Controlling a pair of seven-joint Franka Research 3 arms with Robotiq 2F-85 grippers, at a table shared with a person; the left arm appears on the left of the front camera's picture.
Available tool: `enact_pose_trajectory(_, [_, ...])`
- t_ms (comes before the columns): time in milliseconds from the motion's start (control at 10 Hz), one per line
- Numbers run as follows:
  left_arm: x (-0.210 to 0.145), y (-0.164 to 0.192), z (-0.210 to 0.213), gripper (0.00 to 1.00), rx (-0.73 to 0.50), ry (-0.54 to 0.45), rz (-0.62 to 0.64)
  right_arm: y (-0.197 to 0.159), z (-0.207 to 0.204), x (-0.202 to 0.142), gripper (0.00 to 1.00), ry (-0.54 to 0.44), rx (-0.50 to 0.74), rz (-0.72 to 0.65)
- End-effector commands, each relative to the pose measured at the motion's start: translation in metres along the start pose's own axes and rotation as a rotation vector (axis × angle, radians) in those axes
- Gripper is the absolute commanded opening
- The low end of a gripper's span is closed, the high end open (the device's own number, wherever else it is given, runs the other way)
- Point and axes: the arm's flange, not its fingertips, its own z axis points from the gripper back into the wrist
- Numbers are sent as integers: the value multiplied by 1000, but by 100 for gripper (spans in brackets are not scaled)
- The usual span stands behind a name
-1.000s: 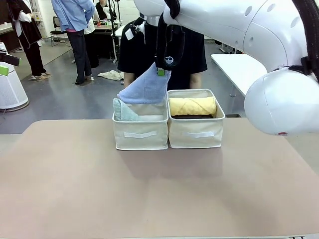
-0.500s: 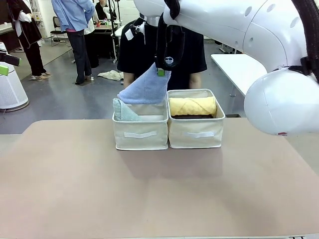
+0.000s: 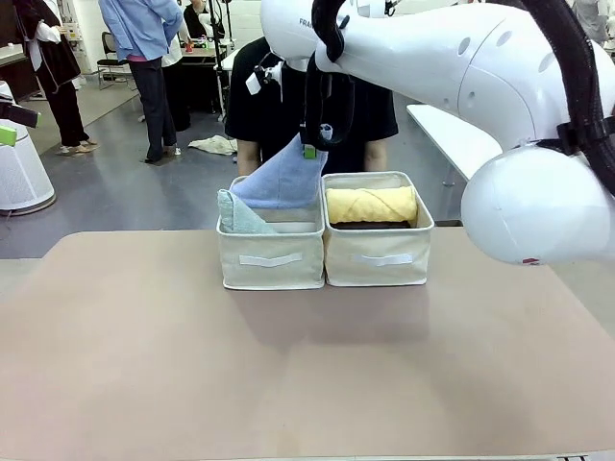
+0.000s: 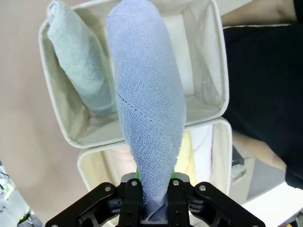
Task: Sort the towels based on their folding style.
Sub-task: Pick up another triangle-folded towel from the table and place it in the left Fabric basket.
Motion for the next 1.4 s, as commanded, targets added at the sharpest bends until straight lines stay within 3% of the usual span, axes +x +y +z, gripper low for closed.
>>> enact_pose_trajectory(0, [0, -1, 1, 100, -5, -14, -5, -8, -11, -2, 18, -6, 29, 25])
enact_pose_trajectory(500, [0, -1, 1, 100, -5, -14, -5, -18, -42, -2, 18, 24, 136, 39])
enact_pose_trajectory(700, [0, -1, 1, 100, -5, -14, -5, -19, -51, 4, 18, 84, 189, 32])
enact_pose_trajectory(1300, [0, -1, 1, 100, -5, -14, -5, -12, -52, 29, 18, 58, 175, 74])
